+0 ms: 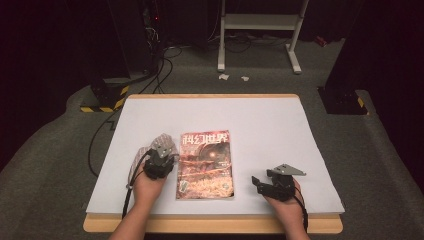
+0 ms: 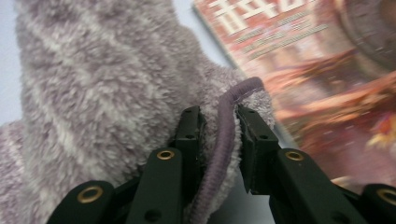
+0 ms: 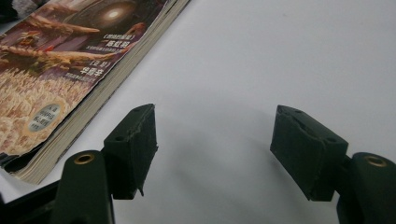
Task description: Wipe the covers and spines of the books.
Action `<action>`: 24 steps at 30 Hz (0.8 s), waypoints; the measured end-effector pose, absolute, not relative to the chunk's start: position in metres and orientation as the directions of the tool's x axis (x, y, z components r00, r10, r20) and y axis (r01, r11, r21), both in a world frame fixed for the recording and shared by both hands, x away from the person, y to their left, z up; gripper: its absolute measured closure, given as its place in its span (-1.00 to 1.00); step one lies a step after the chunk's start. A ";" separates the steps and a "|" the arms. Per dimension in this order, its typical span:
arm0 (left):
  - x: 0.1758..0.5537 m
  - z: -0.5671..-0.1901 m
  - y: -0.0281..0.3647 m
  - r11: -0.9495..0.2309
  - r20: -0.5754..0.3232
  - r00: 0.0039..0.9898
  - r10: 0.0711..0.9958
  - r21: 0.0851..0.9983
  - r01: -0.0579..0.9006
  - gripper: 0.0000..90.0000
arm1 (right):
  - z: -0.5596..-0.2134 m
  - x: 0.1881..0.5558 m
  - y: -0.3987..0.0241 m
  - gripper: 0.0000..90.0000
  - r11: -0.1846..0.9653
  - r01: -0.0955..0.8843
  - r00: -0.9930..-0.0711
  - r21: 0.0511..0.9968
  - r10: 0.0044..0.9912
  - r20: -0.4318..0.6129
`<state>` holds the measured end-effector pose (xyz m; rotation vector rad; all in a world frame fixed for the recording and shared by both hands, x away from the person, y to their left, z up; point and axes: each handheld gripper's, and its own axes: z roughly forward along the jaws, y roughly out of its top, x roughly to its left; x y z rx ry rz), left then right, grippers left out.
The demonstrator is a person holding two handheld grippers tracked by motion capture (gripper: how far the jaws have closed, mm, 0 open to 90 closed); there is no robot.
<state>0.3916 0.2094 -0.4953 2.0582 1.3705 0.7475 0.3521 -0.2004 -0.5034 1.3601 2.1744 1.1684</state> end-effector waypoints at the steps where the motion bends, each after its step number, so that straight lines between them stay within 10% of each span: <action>1: 0.392 -0.495 0.213 -0.338 0.170 0.314 0.934 0.701 0.628 0.63 | -0.503 0.352 -0.200 -0.32 0.211 0.594 -0.494 0.777 0.857 0.144; 8: 0.395 -0.494 0.244 -0.298 0.178 0.244 0.953 0.695 0.655 0.63 | -0.503 0.352 -0.200 -0.31 0.210 0.595 -0.490 0.776 0.860 0.143; 14: 0.384 -0.484 0.236 -0.274 0.133 0.263 0.955 0.734 0.622 0.23 | -0.503 0.352 -0.200 -0.31 0.209 0.594 -0.489 0.777 0.861 0.143; 24: 0.358 -0.467 0.207 -0.231 -0.028 0.407 0.913 0.787 0.572 0.07 | -0.503 0.351 -0.200 -0.31 0.205 0.592 -0.489 0.779 0.860 0.146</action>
